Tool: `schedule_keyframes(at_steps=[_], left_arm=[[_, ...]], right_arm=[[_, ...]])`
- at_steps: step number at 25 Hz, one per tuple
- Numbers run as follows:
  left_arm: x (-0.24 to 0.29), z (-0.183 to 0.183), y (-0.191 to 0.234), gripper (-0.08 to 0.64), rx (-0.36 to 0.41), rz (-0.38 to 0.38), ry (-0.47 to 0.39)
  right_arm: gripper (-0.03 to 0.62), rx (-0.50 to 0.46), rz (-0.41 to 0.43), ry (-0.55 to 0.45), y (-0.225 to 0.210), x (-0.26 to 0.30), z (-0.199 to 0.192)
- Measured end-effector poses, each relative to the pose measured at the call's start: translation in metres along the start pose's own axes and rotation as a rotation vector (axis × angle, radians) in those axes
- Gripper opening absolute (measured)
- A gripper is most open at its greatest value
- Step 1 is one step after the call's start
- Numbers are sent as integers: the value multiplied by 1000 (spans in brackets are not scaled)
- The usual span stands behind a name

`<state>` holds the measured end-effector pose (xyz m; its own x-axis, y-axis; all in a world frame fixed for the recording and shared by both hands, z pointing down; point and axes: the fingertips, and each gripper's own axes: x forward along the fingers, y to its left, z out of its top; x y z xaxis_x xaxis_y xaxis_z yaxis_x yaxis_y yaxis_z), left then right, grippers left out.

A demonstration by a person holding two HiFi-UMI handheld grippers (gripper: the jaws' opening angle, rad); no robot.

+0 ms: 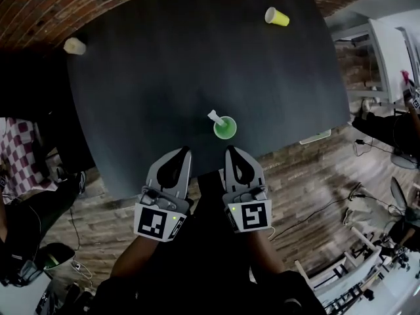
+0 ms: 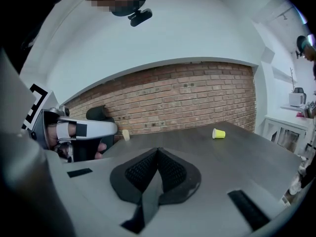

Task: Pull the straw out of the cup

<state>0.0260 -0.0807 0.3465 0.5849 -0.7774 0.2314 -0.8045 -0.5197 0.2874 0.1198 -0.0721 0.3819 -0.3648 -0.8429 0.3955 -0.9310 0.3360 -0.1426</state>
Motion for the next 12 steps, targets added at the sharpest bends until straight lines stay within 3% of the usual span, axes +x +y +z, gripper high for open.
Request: schedule_keyframes(at_steps=[4,12], left_arm=[[9,-18,2,5,-9,-18,26],[21,-42,5,5,-33,-24,42]], right_arm=[[6,-7,-5,46,-3,11,-19],[8,-8,6,44,-8,31,-42]])
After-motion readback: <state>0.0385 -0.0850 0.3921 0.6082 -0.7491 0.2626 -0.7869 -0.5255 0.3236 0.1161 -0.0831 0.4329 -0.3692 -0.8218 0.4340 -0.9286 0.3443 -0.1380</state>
